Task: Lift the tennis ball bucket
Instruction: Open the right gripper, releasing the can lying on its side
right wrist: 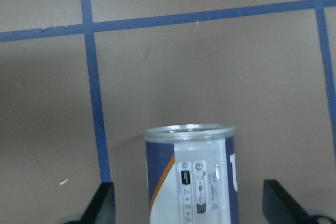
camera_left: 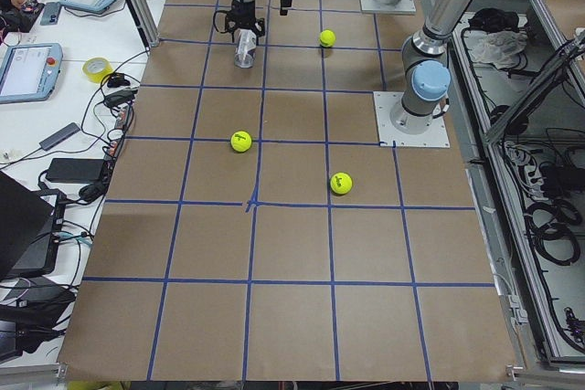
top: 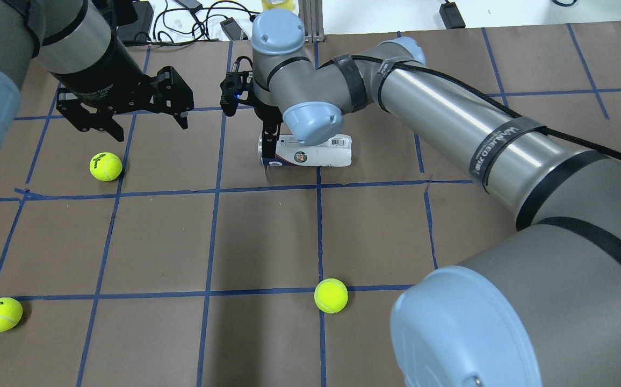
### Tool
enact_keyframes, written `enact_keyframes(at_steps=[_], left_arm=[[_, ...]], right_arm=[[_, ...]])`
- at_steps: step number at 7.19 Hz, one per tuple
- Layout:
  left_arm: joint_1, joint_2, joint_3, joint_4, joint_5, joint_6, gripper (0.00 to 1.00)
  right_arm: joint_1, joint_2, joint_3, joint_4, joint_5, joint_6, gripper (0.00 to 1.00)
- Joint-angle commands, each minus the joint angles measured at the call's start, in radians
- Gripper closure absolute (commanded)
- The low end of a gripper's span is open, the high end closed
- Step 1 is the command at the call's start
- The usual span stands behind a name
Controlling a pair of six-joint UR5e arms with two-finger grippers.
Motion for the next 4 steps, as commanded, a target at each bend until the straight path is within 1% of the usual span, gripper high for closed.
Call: enact_keyframes(at_steps=[1,2,3,4], left_arm=[[0.007,-0.025,0.001,0.015,-0.024,0.023,0.00],[0.019,-0.043,0.001,0.026,-0.118,0.042,0.00],[0.025,-0.074,0.003,0.043,-0.183,0.037,0.00],[0.050,-0.110,0.003,0.122,-0.216,0.045,0.00]], right_arm=[[-0.112,-0.100,-0.001,0.131,0.052,0.007,0.00],[-0.160,-0.177,0.001,0.261,0.056,0.007,0.00],[-0.213,-0.256,0.001,0.367,0.057,0.012,0.00],[-0.238,-0.319,0.002,0.416,0.058,0.153,0.00]])
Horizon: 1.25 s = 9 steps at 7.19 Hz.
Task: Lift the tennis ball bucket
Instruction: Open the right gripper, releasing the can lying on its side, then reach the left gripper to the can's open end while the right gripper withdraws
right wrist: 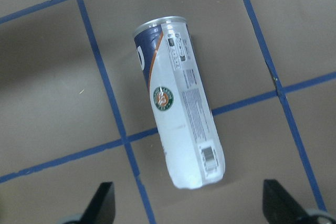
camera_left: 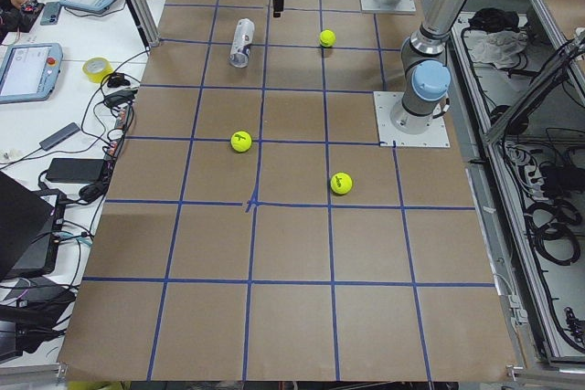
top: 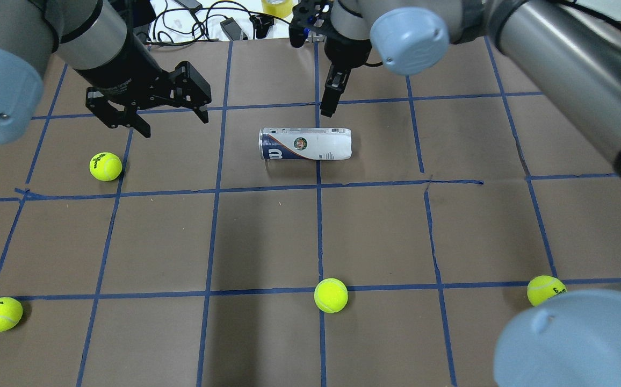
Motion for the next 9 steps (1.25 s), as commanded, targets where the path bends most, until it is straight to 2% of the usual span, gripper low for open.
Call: enact_keyframes(at_steps=[1,2,3,4,5,7,9], left_arm=[[0.024,-0.091,-0.005,0.191,-0.070,0.011,0.00],[0.022,-0.157,-0.033,0.338,-0.070,0.023,0.00],[0.022,-0.209,-0.095,0.503,-0.095,0.075,0.00],[0.025,-0.263,-0.143,0.553,-0.194,0.084,0.00],[0.030,-0.303,-0.147,0.552,-0.266,0.089,0.00],[0.044,-0.386,-0.142,0.554,-0.390,0.179,0.00],[0.111,-0.452,-0.139,0.545,-0.525,0.256,0.00]], right_arm=[[-0.065,-0.123,0.013,0.101,-0.012,0.277,0.00],[-0.066,-0.160,0.017,0.126,-0.035,0.322,0.00],[-0.071,-0.200,0.015,0.187,-0.068,0.469,0.00],[-0.072,-0.214,0.018,0.210,-0.166,0.548,0.00],[-0.091,-0.215,0.017,0.189,-0.200,0.571,0.00],[-0.144,-0.226,0.018,0.198,-0.203,0.869,0.00],[-0.143,-0.257,0.020,0.199,-0.204,0.889,0.00]])
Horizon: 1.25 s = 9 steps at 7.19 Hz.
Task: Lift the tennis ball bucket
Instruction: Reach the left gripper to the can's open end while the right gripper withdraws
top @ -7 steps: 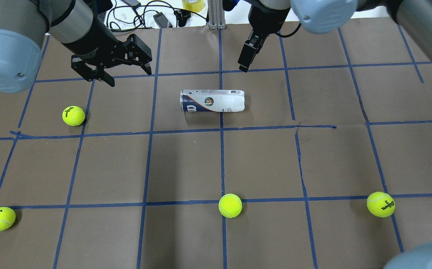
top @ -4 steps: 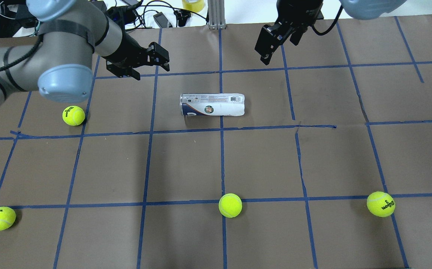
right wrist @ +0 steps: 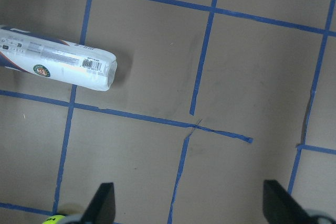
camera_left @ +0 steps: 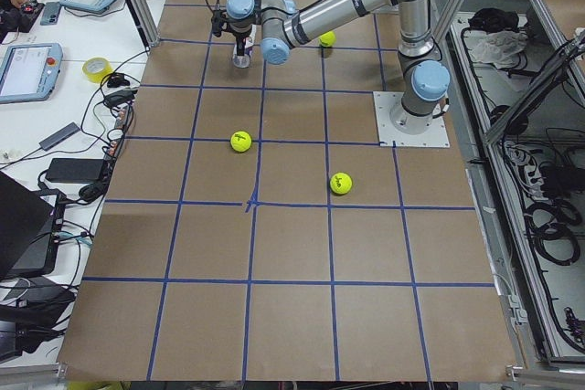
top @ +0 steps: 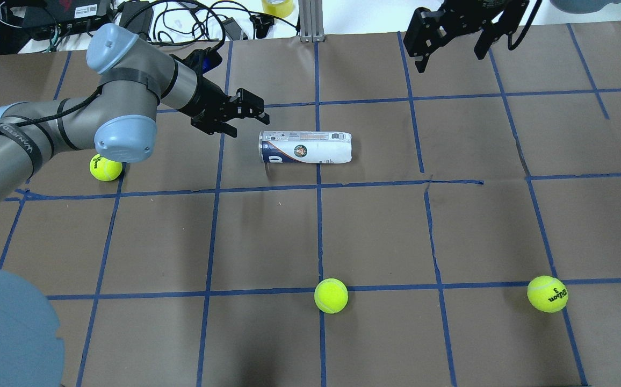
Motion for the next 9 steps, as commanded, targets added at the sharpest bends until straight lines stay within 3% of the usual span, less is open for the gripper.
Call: enact_keyframes(at_steps=[1,5,6,7,8,9], left_arm=[[0.036,-0.080,0.008,-0.005,-0.138,0.034,0.00],[0.034,-0.186,0.009,-0.007,-0.345,0.006,0.00],[0.034,-0.198,0.009,-0.007,-0.371,0.006,0.07],[0.033,-0.204,0.011,-0.005,-0.374,0.006,0.30],[0.033,-0.204,0.014,-0.005,-0.394,-0.017,0.71],[0.033,-0.203,0.017,0.003,-0.413,-0.072,0.98]], right_arm=[[0.002,-0.033,0.001,0.002,0.003,0.036,0.00],[0.002,-0.048,0.005,0.074,0.006,0.333,0.00],[-0.003,-0.054,0.025,0.059,0.009,0.357,0.00],[-0.001,-0.056,0.033,0.060,0.009,0.357,0.00],[-0.003,-0.054,0.034,0.057,0.007,0.357,0.00],[-0.003,-0.054,0.036,0.057,0.009,0.358,0.00]])
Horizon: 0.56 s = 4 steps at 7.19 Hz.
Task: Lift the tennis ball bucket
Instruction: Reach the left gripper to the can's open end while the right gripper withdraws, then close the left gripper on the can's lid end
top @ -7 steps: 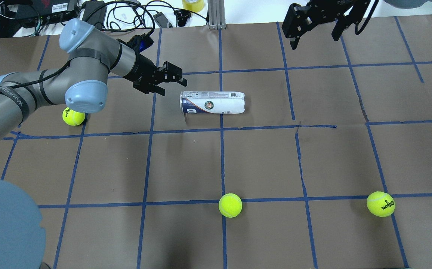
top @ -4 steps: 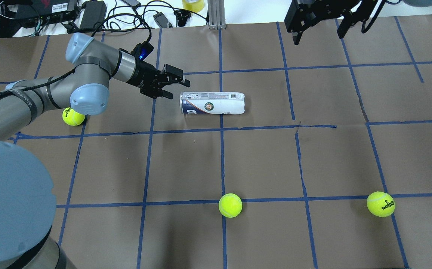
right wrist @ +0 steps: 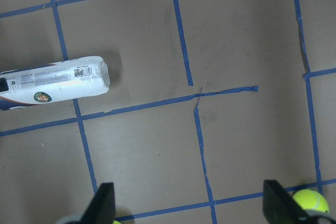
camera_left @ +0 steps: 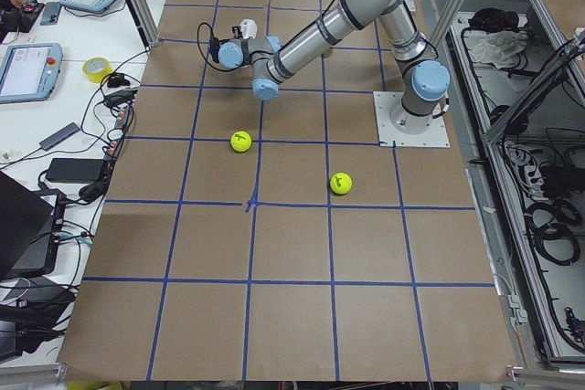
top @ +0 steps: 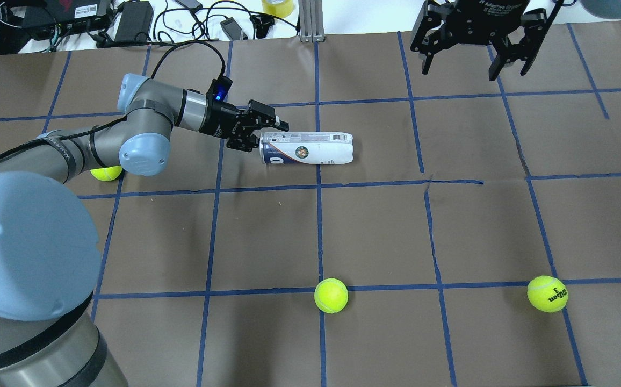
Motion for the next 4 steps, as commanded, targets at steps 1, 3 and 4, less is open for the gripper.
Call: enact_keyframes(at_steps=[1,3,4], left_arm=[[0.000,0.007,0.008,0.009,-0.021,-0.085,1.00],[-0.003,0.029,0.011,0.024,-0.024,-0.137,1.00],[-0.005,0.039,0.011,0.062,-0.021,-0.174,1.00]], right_arm=[[0.001,0.000,0.009,-0.002,0.002,0.003,0.00],[0.003,0.004,0.012,-0.015,0.012,0.008,0.00],[0.003,0.009,0.014,-0.021,0.012,0.066,0.00]])
